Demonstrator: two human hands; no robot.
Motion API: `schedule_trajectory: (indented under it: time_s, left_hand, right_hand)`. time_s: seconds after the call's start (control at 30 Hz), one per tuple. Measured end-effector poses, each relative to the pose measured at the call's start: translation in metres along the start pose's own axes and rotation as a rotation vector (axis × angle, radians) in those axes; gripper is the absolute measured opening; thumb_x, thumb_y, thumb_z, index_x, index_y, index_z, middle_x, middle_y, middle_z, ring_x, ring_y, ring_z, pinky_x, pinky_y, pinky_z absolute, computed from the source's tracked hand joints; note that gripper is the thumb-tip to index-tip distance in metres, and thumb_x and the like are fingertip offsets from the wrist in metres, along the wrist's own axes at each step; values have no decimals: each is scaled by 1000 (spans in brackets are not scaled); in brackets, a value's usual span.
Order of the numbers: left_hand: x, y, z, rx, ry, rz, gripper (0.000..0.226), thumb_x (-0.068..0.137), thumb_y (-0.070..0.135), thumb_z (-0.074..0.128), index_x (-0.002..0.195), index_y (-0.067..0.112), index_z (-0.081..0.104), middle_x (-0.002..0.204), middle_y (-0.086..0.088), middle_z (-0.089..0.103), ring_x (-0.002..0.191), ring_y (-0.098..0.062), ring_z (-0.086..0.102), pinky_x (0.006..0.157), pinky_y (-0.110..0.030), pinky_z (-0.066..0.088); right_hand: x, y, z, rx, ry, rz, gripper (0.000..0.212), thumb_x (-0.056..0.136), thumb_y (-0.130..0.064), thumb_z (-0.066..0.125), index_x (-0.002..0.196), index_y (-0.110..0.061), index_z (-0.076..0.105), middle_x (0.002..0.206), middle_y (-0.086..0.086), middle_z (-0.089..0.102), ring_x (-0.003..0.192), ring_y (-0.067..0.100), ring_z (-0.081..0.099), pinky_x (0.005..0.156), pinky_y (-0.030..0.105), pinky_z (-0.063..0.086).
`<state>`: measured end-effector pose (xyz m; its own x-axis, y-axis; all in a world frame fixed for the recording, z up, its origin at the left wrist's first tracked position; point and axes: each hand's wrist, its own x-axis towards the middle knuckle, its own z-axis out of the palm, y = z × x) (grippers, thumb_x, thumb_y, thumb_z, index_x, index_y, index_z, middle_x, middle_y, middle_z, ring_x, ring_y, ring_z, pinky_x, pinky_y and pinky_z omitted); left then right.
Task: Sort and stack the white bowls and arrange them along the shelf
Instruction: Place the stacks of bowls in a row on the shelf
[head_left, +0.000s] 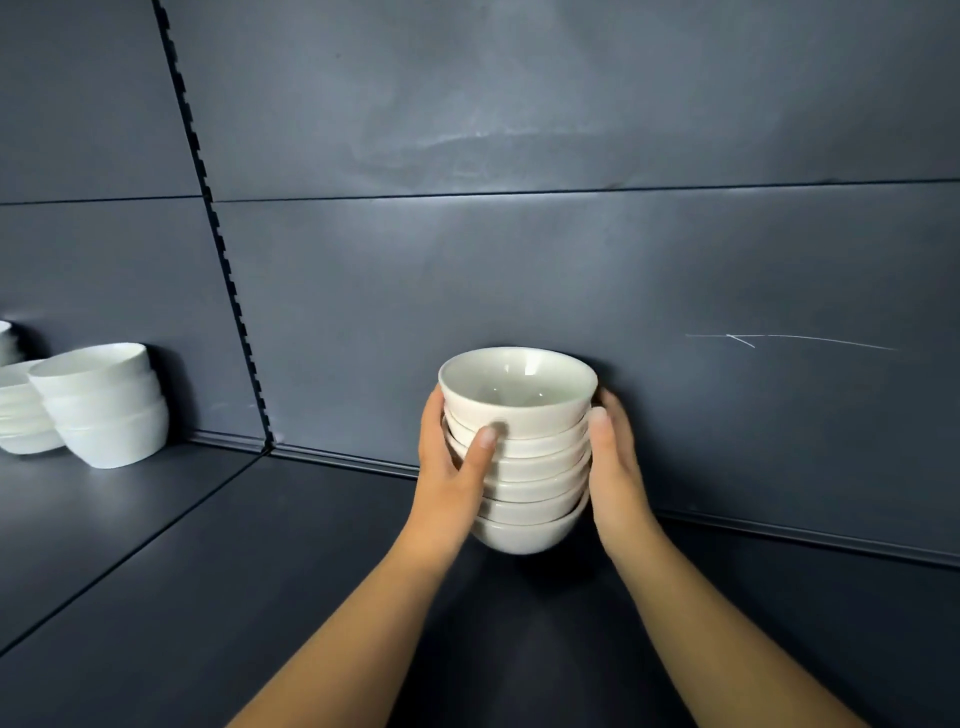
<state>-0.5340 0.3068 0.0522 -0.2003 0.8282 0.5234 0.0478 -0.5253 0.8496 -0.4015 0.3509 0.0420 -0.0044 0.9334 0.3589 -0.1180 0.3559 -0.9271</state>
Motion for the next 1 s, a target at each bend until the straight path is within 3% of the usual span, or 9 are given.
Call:
schedule_trajectory:
  time_s: [0.07, 0.13, 0.2, 0.27, 0.37, 0.47, 0.67, 0.87, 1.0]
  left_hand:
    - [-8, -12, -3, -71, -32, -92, 67, 64, 60, 57, 126, 44, 35, 127, 24, 49, 114, 12, 49, 95, -13, 41]
    - [-13, -22, -5, -121, -62, -187, 79, 62, 68, 62, 132, 41, 35, 131, 21, 51, 120, 4, 48, 108, -31, 37]
    - [-15, -23, -4, -141, -87, -225, 88, 61, 72, 63, 136, 38, 35, 135, 15, 51, 125, -6, 47, 110, -43, 33]
    - [-18, -19, -3, -155, -65, -223, 84, 66, 67, 63, 137, 33, 36, 136, 9, 52, 127, -12, 47, 110, -46, 33]
    - [-27, -12, -8, -151, -20, -200, 77, 70, 59, 64, 136, 30, 39, 134, 7, 54, 125, -13, 49, 109, -46, 34]
    - [-37, 1, -26, -108, 28, -177, 72, 73, 54, 62, 136, 30, 39, 134, 6, 54, 124, -13, 50, 108, -46, 35]
    - [-44, 35, -95, -19, 119, -113, 81, 67, 61, 64, 136, 26, 39, 132, 9, 56, 122, -7, 51, 107, -37, 38]
    - [-38, 48, -191, 7, 193, -90, 83, 64, 64, 65, 132, 23, 44, 127, 11, 60, 119, -6, 53, 102, -31, 39]
    - [-20, 35, -261, -50, 177, -155, 74, 66, 59, 62, 127, 21, 47, 120, 10, 64, 112, -4, 58, 97, -31, 44]
  right_hand:
    - [-7, 11, -3, 46, -71, 13, 79, 66, -66, 45, 133, -22, 43, 133, -3, 52, 118, 2, 51, 94, 18, 43]
    - [-15, 15, 2, 72, -123, 6, 73, 60, -74, 53, 120, -33, 50, 121, -14, 59, 108, -5, 56, 87, 12, 46]
    - [-18, 19, 5, 121, -137, 4, 82, 52, -84, 57, 119, -37, 49, 120, -16, 60, 112, -1, 55, 94, 21, 45]
    - [-20, 19, 6, 152, -166, -17, 88, 55, -82, 58, 127, -33, 47, 126, -9, 59, 119, 7, 53, 99, 31, 42]
    - [-27, 19, 11, 176, -214, -43, 86, 62, -75, 62, 131, -27, 44, 128, -6, 58, 120, 12, 53, 100, 33, 43]
    - [-33, 18, 28, 196, -259, -52, 69, 66, -62, 62, 126, -33, 45, 124, -10, 59, 116, 6, 55, 95, 24, 46]
    - [-54, 3, 99, 296, -361, -51, 59, 60, -57, 58, 114, -39, 46, 112, -25, 58, 103, -11, 56, 78, 8, 45]
    - [-65, 0, 197, 345, -465, -59, 64, 55, -51, 64, 114, -35, 45, 116, -18, 58, 101, -9, 58, 80, 11, 47]
    - [-67, 11, 264, 358, -408, -45, 64, 54, -49, 66, 113, -32, 47, 114, -20, 58, 101, -10, 58, 81, 11, 47]
